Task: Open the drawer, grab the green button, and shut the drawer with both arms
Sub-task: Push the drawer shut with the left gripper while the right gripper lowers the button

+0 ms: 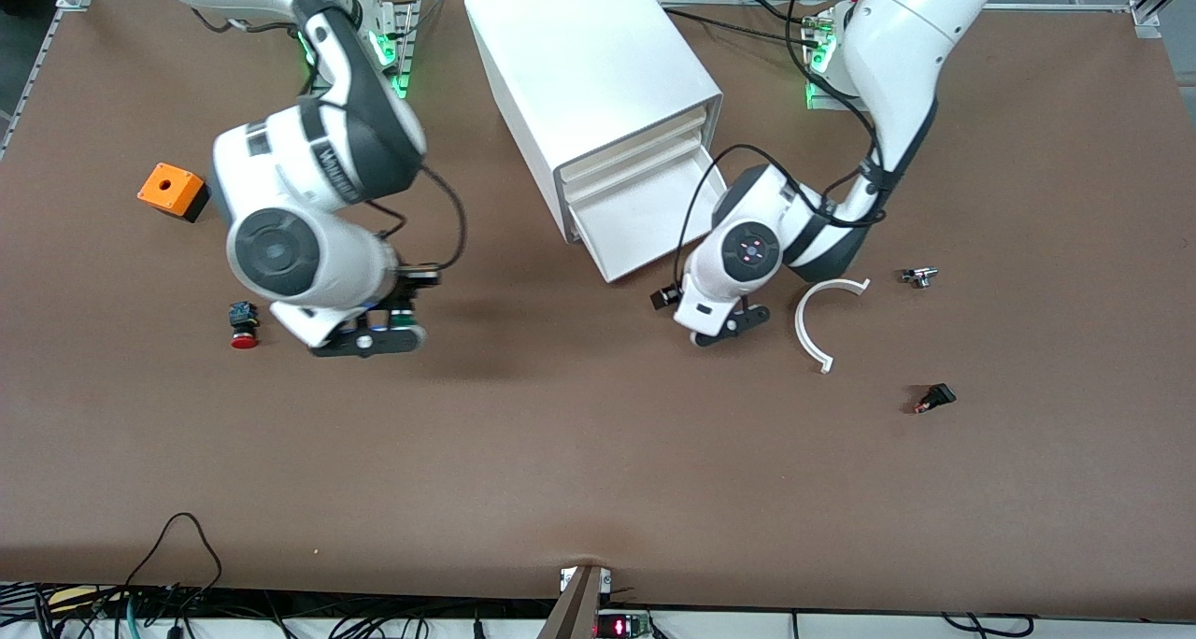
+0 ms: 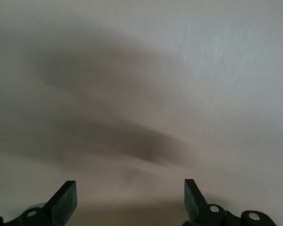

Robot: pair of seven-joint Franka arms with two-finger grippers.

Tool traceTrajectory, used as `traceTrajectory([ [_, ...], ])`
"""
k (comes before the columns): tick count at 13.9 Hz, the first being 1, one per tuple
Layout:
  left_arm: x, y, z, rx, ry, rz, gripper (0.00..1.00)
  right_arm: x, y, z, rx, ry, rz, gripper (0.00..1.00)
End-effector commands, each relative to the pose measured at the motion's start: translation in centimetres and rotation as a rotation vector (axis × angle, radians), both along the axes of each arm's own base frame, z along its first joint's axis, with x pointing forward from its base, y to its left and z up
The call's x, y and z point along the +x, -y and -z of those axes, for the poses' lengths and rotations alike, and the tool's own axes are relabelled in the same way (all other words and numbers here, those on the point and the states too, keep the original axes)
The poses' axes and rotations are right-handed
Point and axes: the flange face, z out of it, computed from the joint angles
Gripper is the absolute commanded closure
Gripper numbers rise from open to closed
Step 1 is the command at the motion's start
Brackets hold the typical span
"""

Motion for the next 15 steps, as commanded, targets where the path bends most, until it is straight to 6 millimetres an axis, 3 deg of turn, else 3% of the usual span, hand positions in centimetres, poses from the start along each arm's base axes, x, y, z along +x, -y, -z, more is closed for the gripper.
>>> traceTrajectory([
  [1, -2.1, 1.3, -0.1, -0.035, -0.051, -0.015, 0.00, -4.4, 5.3, 0.9, 0.028, -0.008, -0.044, 1.00],
  [3, -3.7, 3.0, 0.0, -0.052, -0.087, 0.008, 0.00, -6.2, 8.9, 2.7, 0.053, 0.002, -0.068, 1.00],
  [5, -5.0, 4.5, -0.4, -0.065, -0.101, 0.030, 0.00, -8.3, 10.5, 4.8, 0.061, 0.007, -0.056, 1.00],
  [10, -8.0, 6.4, -0.1, -0.074, -0.134, 0.072, 0.00, -13.9, 12.3, 11.8, 0.072, 0.035, -0.040, 1.00],
  [15, -10.2, 8.8, -0.7, -0.095, -0.161, 0.084, 0.00, -15.6, 13.0, 15.7, 0.064, 0.050, -0.036, 1.00],
])
